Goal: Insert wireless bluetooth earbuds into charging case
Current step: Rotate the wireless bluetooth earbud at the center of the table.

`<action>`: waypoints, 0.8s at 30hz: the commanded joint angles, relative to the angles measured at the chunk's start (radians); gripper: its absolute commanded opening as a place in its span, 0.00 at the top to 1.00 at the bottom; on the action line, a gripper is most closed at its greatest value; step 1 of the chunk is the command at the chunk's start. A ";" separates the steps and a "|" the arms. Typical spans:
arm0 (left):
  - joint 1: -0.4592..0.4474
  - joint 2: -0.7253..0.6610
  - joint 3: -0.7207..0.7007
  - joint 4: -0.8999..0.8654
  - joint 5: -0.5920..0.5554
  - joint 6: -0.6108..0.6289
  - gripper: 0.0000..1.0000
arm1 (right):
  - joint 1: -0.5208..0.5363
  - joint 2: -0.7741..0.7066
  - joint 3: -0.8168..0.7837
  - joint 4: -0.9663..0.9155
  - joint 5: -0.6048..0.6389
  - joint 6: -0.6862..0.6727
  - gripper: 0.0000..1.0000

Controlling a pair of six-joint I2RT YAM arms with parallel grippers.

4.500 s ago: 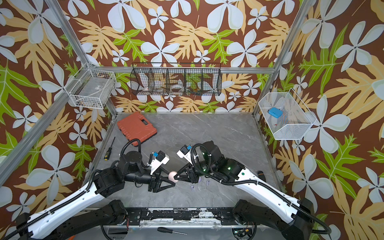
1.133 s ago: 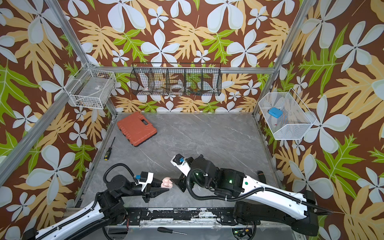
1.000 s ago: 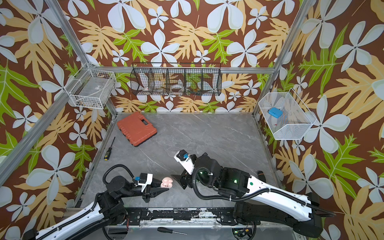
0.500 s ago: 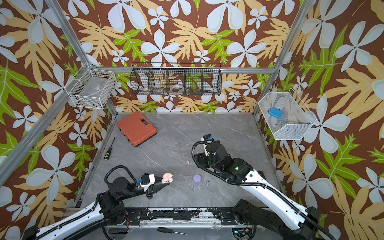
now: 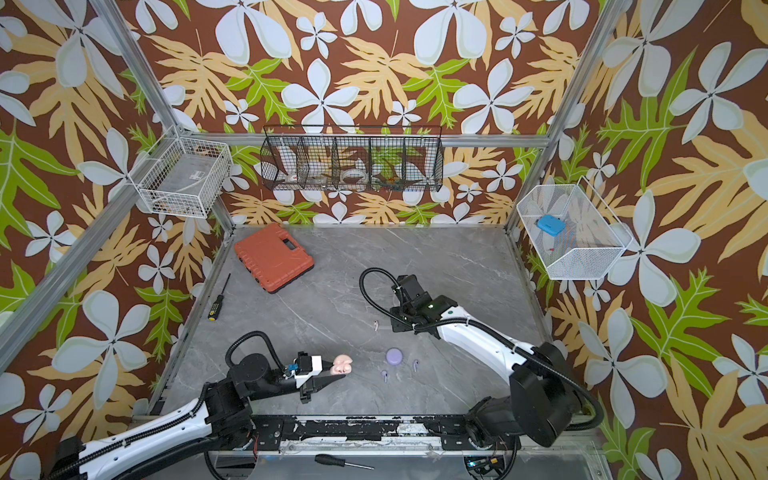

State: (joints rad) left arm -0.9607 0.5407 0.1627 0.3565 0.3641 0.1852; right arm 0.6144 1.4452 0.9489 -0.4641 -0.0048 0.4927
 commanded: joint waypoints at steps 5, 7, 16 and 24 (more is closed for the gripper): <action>-0.005 0.002 -0.001 0.038 -0.002 0.013 1.00 | -0.020 0.158 0.073 0.029 0.030 -0.038 0.61; -0.006 -0.001 -0.002 0.038 -0.002 0.013 1.00 | -0.021 0.186 0.086 0.027 0.043 -0.042 0.62; -0.007 -0.008 -0.006 0.040 0.001 0.016 1.00 | -0.020 0.239 0.065 0.055 0.058 -0.040 0.67; -0.009 -0.008 -0.008 0.039 0.006 0.021 1.00 | -0.023 0.259 0.062 0.071 0.066 -0.043 0.70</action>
State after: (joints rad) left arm -0.9695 0.5320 0.1558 0.3576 0.3664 0.1921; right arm 0.5911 1.6966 1.0077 -0.4061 0.0383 0.4553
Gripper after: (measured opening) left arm 0.221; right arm 0.300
